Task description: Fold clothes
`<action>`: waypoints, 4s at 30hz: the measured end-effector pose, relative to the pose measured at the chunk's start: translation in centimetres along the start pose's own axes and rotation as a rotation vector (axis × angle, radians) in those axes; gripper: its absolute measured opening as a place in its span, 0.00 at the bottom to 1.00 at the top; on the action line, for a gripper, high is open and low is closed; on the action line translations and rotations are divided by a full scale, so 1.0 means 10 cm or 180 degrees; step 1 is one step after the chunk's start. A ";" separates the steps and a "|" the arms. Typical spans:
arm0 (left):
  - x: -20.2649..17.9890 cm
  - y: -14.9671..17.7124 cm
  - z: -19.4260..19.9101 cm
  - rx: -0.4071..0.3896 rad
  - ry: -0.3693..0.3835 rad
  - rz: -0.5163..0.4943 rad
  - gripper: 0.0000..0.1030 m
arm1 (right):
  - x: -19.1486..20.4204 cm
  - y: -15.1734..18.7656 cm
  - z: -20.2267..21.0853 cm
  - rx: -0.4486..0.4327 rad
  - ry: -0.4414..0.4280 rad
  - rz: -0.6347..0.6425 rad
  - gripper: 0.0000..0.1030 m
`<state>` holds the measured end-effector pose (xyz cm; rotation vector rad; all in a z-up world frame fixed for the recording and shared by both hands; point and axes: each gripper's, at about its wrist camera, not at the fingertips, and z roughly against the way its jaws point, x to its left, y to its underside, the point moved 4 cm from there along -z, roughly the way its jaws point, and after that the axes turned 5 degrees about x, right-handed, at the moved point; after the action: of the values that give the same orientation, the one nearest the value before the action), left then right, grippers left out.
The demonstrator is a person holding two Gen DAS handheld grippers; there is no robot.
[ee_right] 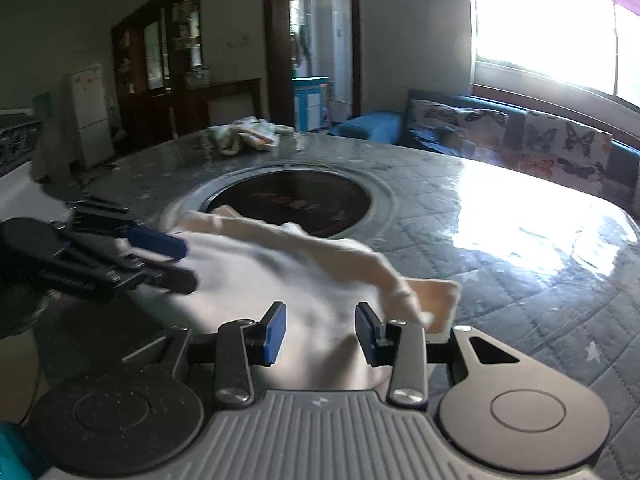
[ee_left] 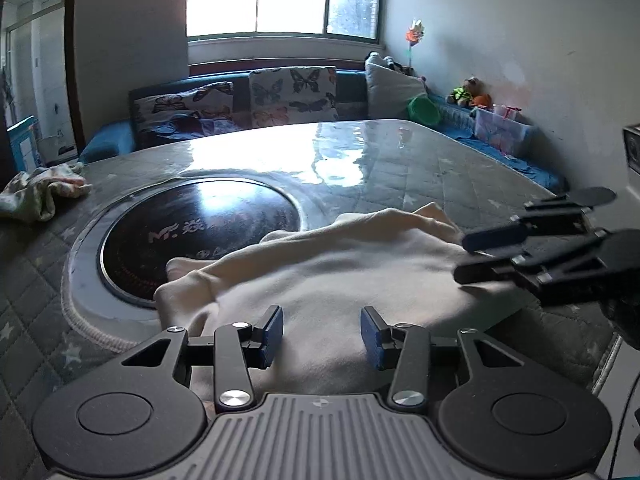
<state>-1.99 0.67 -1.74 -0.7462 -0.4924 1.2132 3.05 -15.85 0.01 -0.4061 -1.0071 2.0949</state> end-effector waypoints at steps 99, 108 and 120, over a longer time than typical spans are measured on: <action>1.00 0.08 0.10 0.0064 -0.0106 0.1380 0.22 | 0.17 0.26 -0.05 0.0039 -0.0152 -0.0121 0.46; 0.82 -0.05 0.17 -0.0195 -0.0401 0.0709 0.04 | 0.23 0.25 -0.08 0.0074 -0.0163 -0.0044 0.54; 0.88 0.03 0.10 -0.0060 -0.0733 0.0567 0.02 | 0.31 0.27 -0.10 0.0099 -0.0186 0.0039 0.67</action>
<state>-0.35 9.33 -1.69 -0.6802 -0.6376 1.4722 0.23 -14.09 -2.53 -0.3380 -1.0068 2.1418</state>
